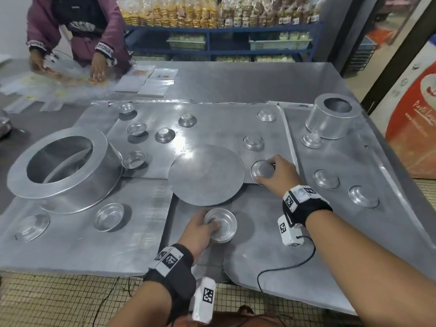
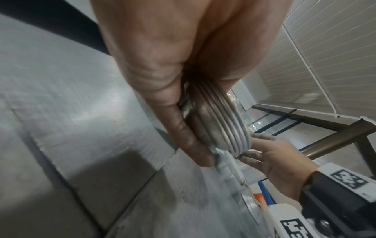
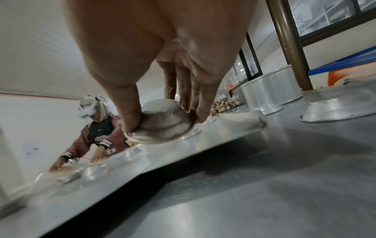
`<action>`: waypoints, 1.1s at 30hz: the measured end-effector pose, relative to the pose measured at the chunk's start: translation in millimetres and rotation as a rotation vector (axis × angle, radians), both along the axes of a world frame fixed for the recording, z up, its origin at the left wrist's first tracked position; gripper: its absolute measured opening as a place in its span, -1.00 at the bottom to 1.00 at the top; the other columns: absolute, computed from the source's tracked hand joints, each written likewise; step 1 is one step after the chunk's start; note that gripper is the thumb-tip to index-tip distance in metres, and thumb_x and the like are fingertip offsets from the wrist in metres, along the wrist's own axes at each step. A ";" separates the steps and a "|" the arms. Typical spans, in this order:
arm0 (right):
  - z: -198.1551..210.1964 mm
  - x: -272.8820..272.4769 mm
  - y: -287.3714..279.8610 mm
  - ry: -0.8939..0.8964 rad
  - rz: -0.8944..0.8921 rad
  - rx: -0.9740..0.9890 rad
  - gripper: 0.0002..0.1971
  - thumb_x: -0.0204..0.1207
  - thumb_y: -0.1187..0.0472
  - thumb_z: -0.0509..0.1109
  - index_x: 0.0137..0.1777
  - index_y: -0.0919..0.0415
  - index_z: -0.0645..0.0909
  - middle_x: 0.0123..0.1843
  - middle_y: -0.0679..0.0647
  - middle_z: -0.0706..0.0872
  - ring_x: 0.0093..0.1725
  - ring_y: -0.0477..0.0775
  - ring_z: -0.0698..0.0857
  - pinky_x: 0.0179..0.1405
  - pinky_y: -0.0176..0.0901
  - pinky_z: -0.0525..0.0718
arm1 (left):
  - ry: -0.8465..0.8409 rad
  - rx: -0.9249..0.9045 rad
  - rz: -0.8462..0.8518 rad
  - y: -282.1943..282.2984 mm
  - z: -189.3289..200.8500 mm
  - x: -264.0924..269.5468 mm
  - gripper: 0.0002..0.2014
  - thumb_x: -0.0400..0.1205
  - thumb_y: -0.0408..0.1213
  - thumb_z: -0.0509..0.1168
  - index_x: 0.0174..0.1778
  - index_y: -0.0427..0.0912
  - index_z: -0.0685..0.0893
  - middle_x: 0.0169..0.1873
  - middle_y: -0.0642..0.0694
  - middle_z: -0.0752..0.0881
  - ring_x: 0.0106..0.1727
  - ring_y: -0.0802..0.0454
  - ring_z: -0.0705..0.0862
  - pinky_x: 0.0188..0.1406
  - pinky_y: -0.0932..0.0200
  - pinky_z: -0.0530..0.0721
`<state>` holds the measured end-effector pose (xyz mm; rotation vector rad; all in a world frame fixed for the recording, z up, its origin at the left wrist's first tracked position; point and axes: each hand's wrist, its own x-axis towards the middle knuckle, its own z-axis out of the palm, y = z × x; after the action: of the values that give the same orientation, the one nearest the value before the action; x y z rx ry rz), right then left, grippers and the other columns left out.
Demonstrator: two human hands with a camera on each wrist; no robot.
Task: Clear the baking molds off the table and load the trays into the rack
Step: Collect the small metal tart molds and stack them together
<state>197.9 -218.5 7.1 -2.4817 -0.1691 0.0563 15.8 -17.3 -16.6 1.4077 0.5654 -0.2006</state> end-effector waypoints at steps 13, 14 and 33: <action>23.5 -105.6 3.9 -0.077 0.327 0.478 -0.38 0.17 0.04 0.76 0.19 0.02 0.56 0.18 -0.07 0.62 0.17 -0.14 0.72 0.21 -0.26 0.72 | 0.040 -0.199 -0.066 -22.5 17.3 16.2 -0.45 0.69 0.24 0.16 0.30 -0.12 0.73 0.18 -0.27 0.79 0.25 -0.29 0.74 0.27 -0.42 0.65; 22.1 -110.3 2.2 -0.064 0.323 0.497 -0.40 0.18 0.07 0.76 0.18 0.04 0.58 0.17 -0.08 0.66 0.18 -0.16 0.72 0.21 -0.31 0.70 | 0.036 -0.220 -0.088 -23.5 18.8 17.6 -0.44 0.70 0.24 0.13 0.29 -0.14 0.74 0.16 -0.29 0.80 0.22 -0.29 0.75 0.26 -0.41 0.66; -2.1 -96.6 -77.5 -0.012 0.226 0.263 -0.70 0.37 0.28 0.63 0.10 0.19 0.74 0.01 -0.05 0.81 0.06 -0.06 0.80 0.19 -0.17 0.74 | 0.014 -0.172 -0.116 -49.0 10.9 37.6 -0.73 0.65 -0.63 0.19 0.24 -0.38 0.59 0.12 -0.51 0.66 0.05 -0.60 0.72 -0.11 -0.30 0.82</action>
<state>101.3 -296.0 5.0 -2.1917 -0.4340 0.1071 53.4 -66.2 -5.7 1.2732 0.4664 -0.3447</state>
